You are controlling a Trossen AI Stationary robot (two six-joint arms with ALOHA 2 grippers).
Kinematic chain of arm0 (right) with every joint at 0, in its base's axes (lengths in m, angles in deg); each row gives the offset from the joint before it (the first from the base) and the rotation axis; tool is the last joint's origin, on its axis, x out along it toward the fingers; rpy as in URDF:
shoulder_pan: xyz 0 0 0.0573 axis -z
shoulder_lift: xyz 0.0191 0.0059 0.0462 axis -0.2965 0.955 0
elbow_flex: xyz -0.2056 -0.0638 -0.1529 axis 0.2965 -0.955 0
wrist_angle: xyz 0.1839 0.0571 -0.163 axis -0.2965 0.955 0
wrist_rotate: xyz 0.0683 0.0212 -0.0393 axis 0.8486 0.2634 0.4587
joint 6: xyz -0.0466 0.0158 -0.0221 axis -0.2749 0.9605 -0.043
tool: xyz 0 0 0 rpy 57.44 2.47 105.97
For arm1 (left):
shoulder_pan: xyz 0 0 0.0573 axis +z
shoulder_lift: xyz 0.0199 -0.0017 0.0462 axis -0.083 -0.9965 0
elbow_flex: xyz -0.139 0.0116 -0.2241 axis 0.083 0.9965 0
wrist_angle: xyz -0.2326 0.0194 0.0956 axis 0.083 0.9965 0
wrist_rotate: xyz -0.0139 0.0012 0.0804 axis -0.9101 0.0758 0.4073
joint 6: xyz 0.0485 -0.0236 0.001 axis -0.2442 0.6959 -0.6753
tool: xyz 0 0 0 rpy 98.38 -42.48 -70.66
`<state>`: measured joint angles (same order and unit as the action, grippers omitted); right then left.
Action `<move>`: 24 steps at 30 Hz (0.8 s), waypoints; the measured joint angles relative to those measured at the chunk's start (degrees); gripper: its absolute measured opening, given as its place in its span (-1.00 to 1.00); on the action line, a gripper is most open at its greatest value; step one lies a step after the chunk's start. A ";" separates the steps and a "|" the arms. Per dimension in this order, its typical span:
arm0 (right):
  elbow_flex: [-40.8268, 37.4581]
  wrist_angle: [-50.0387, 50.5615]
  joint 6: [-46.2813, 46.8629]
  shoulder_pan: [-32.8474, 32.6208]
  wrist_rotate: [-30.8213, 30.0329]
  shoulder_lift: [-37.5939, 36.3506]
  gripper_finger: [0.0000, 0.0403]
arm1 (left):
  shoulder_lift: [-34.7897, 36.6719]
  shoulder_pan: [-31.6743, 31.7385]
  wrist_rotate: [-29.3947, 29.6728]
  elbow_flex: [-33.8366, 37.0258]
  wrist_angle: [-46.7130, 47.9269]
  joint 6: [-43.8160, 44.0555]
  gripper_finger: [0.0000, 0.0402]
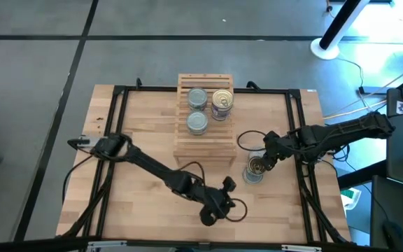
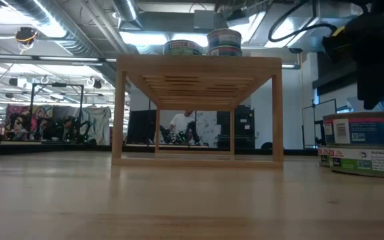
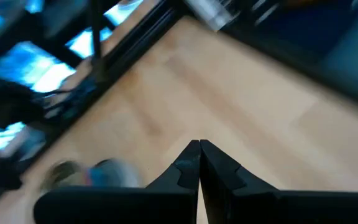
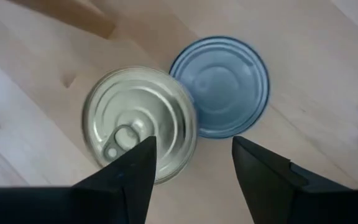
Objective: Stack canned seafood by type on shelf
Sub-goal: Put the blue tuna can on the shelf aligned with other blue tuna can
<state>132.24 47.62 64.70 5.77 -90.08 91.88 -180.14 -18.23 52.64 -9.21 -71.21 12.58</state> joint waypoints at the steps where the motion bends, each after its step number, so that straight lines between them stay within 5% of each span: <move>1: 0.00 0.06 -0.32 0.51 0.67 0.01 0.04 | -1.25 -0.17 2.64 0.04 -1.70 -1.15 -0.97; 5: 0.00 0.05 -4.20 3.49 4.30 0.01 0.04 | -4.80 -0.09 9.43 -0.07 -7.74 -4.34 -0.97; 14: 0.00 -0.04 -13.53 10.05 10.36 0.02 0.04 | -8.11 0.97 9.64 -0.07 -9.31 -3.61 -0.97; 24: 0.00 -1.30 -24.50 13.01 10.47 0.57 0.04 | -8.15 0.95 9.42 -0.05 -10.45 -3.50 -0.97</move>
<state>132.24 46.32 40.20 18.79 -79.61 92.45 -188.30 -17.28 62.07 -9.26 -81.66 9.08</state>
